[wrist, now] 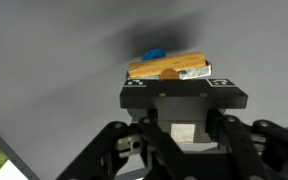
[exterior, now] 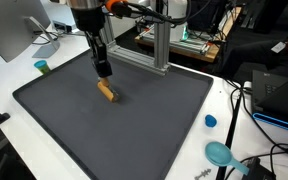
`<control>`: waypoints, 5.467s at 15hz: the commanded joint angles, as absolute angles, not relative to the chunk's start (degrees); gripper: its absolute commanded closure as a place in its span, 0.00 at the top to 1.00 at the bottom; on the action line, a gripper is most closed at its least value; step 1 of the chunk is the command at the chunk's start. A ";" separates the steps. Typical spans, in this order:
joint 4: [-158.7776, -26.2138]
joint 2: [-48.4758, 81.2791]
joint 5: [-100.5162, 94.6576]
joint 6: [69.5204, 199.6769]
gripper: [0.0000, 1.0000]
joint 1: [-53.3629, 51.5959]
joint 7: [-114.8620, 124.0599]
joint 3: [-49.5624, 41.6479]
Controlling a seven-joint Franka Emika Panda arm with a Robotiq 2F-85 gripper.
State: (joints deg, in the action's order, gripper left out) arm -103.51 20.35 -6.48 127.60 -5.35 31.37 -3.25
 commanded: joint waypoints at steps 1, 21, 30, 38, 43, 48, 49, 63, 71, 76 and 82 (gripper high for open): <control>-109.45 14.83 -8.15 131.26 0.22 -6.00 36.54 -5.18; -107.45 18.99 -6.25 129.43 0.22 -4.96 34.70 -4.55; -103.84 23.25 -3.60 127.03 0.22 -4.23 31.62 -3.92; -102.60 23.63 0.42 122.66 0.22 -2.88 23.61 -3.11; -102.38 22.69 -0.92 124.06 0.47 -3.31 23.99 -4.23; -102.38 22.74 -0.24 123.58 0.47 -3.04 23.26 -4.06; -102.38 22.75 -0.22 123.49 0.47 -3.05 23.25 -4.03; -103.60 24.32 -1.81 125.46 0.22 -4.52 28.66 -4.93; -108.14 18.43 -7.83 127.73 0.22 -6.52 36.18 -6.18; -108.25 18.53 -9.13 129.19 0.22 -5.98 36.63 -5.81; -106.43 20.38 -8.11 128.50 0.22 -5.99 34.58 -4.83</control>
State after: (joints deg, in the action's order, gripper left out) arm -106.65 20.31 -7.62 128.55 -5.69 35.29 -5.24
